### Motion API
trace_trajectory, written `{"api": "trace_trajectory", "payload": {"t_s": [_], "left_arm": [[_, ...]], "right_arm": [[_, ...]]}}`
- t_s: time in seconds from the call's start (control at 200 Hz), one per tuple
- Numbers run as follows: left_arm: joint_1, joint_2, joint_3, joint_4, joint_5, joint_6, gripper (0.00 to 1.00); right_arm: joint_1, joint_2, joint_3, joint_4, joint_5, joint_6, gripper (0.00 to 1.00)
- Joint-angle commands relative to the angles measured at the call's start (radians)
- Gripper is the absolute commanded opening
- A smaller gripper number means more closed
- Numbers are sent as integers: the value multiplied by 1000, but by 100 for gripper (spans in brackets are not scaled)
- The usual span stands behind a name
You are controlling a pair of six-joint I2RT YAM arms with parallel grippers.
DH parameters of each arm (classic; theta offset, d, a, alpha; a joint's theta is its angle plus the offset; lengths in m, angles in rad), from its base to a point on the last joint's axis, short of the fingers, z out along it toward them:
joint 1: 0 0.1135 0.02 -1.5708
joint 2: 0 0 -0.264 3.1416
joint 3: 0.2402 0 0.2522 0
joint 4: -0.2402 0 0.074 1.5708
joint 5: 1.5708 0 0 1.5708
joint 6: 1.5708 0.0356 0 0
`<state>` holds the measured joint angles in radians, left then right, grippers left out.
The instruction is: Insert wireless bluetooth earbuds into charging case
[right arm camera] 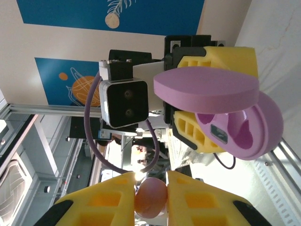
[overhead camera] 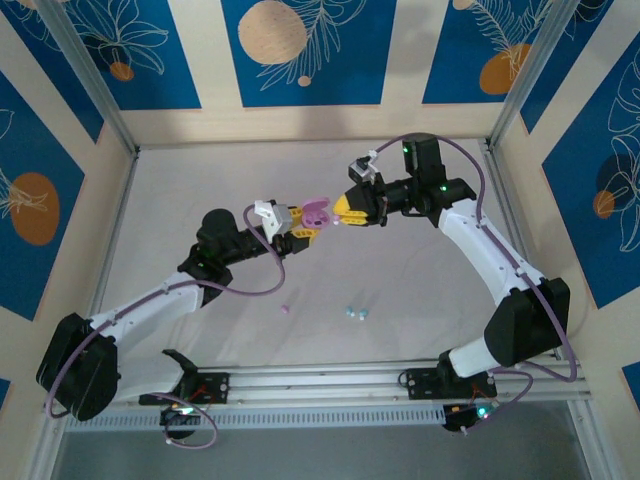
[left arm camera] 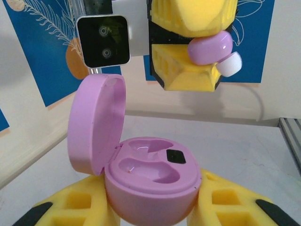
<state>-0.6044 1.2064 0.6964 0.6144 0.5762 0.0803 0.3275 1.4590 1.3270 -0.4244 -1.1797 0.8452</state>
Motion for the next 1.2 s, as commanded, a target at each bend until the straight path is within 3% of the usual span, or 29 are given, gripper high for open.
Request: {"api": "trace_trajectory", "payload": {"t_s": [0.0, 0.195, 0.79, 1.195], "left_arm": [[-11, 3, 32, 57, 24, -13, 25], [-11, 16, 29, 64, 14, -16, 25], [-15, 67, 31, 129, 12, -46, 25], [-21, 76, 38, 137, 30, -51, 25]], "right_arm": [[5, -15, 21, -58, 72, -23, 21], [22, -54, 14, -122, 261, -18, 21], [152, -126, 14, -110, 541, -52, 21], [182, -128, -17, 9, 605, -5, 21]]}}
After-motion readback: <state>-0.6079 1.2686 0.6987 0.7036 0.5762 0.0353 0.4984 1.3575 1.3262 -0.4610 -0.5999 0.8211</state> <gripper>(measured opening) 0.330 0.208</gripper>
